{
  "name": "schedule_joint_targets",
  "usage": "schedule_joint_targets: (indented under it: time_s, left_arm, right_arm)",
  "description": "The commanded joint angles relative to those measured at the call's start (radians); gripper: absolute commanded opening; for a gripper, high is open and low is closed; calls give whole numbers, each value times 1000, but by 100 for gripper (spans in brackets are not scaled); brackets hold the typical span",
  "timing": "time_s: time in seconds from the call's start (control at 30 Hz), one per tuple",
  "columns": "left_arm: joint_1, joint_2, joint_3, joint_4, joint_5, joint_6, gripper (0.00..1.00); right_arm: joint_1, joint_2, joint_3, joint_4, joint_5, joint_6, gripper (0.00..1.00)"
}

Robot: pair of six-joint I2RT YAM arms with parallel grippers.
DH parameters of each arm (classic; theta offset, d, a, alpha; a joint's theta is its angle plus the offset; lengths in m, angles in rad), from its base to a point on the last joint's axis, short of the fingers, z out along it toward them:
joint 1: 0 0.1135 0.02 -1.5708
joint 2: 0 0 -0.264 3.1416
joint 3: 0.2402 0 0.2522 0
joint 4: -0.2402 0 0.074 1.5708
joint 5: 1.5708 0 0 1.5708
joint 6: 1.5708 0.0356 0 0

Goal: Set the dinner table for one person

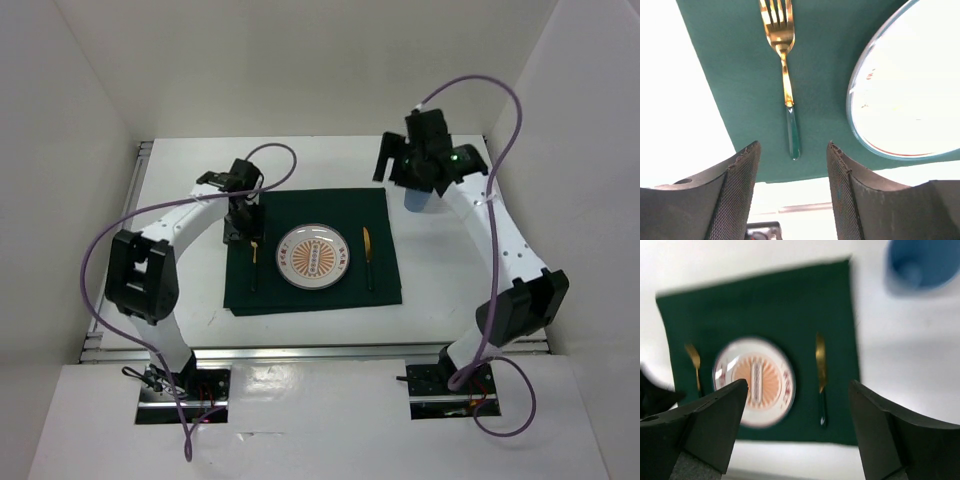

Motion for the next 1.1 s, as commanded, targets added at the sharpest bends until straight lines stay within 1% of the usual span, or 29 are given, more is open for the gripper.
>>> schedule_joint_targets:
  time_s: [0.0,0.03,0.07,0.17,0.2,0.27,0.3,0.4,0.57,0.6,0.63,0.7,0.77,0.8,0.83,0.9,0.93,1.0,1.03,1.07]
  left_arm:
    - [2,-100,55,-6,-87,55,62]
    - [2,-113,55,9,-106,67,61]
    - [2,-141,64,21,-125,79,61]
    - [11,-189,30,89,-211,135,61]
    - [20,-227,-5,109,-234,147,61]
    - [20,-264,-48,170,-265,158,60]
    - [34,-281,-83,184,-265,170,60]
    - [74,-318,-125,207,-274,182,60]
    - [118,-340,-146,216,-276,202,60]
    - [128,-340,-146,216,-262,202,60]
    - [128,-340,-146,216,-262,202,60]
    - [138,-349,-146,216,-238,202,60]
    - [148,-349,-155,216,-225,202,60]
    - [148,-349,-164,216,-225,202,60]
    - [160,-358,-165,216,-225,202,60]
    - [172,-358,-165,216,-225,202,60]
    - [184,-358,-165,216,-225,193,60]
    - [194,-367,-165,216,-199,193,60]
    - [194,-367,-165,216,-199,193,60]
    - [203,-367,-174,216,-186,193,60]
  right_arm:
    - [-131,98,138,-87,85,-84,89]
    - [-168,118,158,-87,41,-94,94]
    - [-238,157,176,-63,14,-107,99]
    - [-317,228,231,-34,-18,-128,99]
    - [-352,283,263,-34,-27,-139,97]
    - [-378,339,293,-34,-17,-139,94]
    - [-403,377,293,-22,-17,-139,94]
    - [-427,411,293,21,-52,-139,85]
    - [-427,454,235,87,-87,-139,81]
    - [-427,478,234,97,-87,-139,77]
    - [-427,489,234,109,-87,-139,68]
    - [-427,520,265,109,-87,-139,59]
    - [-427,570,306,75,-87,-139,46]
    - [-427,583,307,75,-73,-139,46]
    - [-427,593,307,75,-60,-139,44]
    - [-427,594,296,89,-37,-139,32]
    - [-427,594,296,98,-37,-139,29]
    - [-437,594,306,98,-37,-139,16]
    - [-437,594,307,89,-26,-139,0]
    - [-437,578,322,77,-26,-139,0]
